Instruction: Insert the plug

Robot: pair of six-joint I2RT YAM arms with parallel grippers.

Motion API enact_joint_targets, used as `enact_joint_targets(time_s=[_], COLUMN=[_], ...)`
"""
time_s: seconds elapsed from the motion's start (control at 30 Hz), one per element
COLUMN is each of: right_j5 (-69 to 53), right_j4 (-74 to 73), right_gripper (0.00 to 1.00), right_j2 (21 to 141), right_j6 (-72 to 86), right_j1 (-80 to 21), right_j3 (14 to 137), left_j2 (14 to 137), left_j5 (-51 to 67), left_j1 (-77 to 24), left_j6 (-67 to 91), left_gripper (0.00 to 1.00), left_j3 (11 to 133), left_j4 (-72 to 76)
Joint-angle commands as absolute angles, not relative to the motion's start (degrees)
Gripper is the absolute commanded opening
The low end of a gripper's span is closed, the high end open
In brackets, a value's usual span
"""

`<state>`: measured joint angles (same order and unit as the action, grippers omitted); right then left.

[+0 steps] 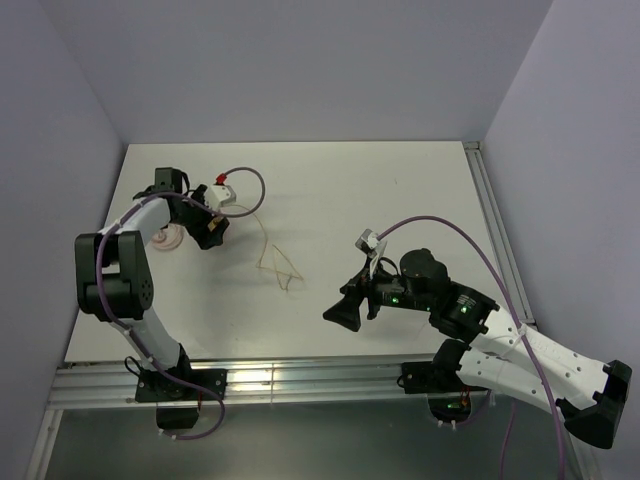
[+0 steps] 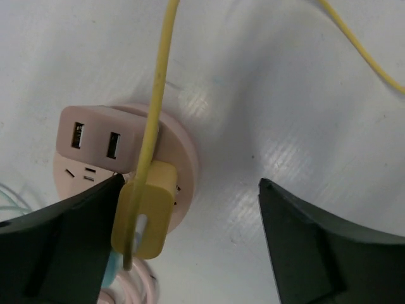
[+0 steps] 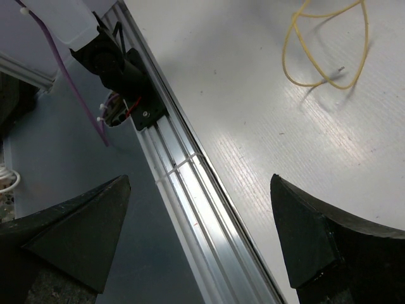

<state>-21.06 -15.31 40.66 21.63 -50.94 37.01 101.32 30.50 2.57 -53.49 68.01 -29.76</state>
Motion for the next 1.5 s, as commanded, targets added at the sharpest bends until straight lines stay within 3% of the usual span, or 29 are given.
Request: enact_joint_targets(time_s=[0.0, 0.37, 0.53, 0.7, 0.8, 0.93, 1.2, 1.3, 1.47], right_j5=[-21.27, -21.18, -20.3, -18.55, -15.22, -10.12, 1.49, -3.76, -9.48], right_j4=[-13.01, -12.74, -13.36, -13.97, -14.15, -11.88, -4.57, -4.75, 7.8], right_gripper=[0.98, 0.98, 0.98, 0.98, 1.0, 1.0, 1.0, 1.0, 1.0], right_j2=[40.25, 42.19, 43.42, 44.91, 45.7, 45.97, 45.35, 46.58, 42.11], right_j6=[21.8, 21.71, 21.71, 21.97, 22.85, 26.89, 31.9, 32.43, 38.49], right_j1=[-50.54, -50.54, -50.36, -50.27, -50.1, -49.31, -48.69, -46.5, -45.97], right_j3=[36.83, 37.27, 37.79, 38.23, 38.23, 36.48, 26.81, 25.32, 14.98], left_j2=[97.31, 75.86, 67.0, 61.44, 60.12, 60.56, 49.32, 46.68, 39.04], left_j5=[28.65, 31.72, 37.16, 43.85, 38.52, 36.02, 40.44, 41.75, 39.82], left_j1=[2.72, 1.58, 1.32, 1.05, 1.05, 1.05, 0.62, 0.53, 0.53], left_j6=[-52.74, -47.47, -37.55, -19.02, -0.66, 12.21, 40.49, 43.77, 50.15], left_gripper=[0.99, 0.99, 1.0, 0.99, 0.99, 0.99, 0.99, 0.99, 1.0], left_j3=[67.06, 68.47, 67.07, 63.99, 62.67, 64.34, 36.15, 28.75, 18.21], left_j4=[-34.37, -25.58, -18.66, -5.38, 1.82, -2.55, 28.45, 33.67, 38.55])
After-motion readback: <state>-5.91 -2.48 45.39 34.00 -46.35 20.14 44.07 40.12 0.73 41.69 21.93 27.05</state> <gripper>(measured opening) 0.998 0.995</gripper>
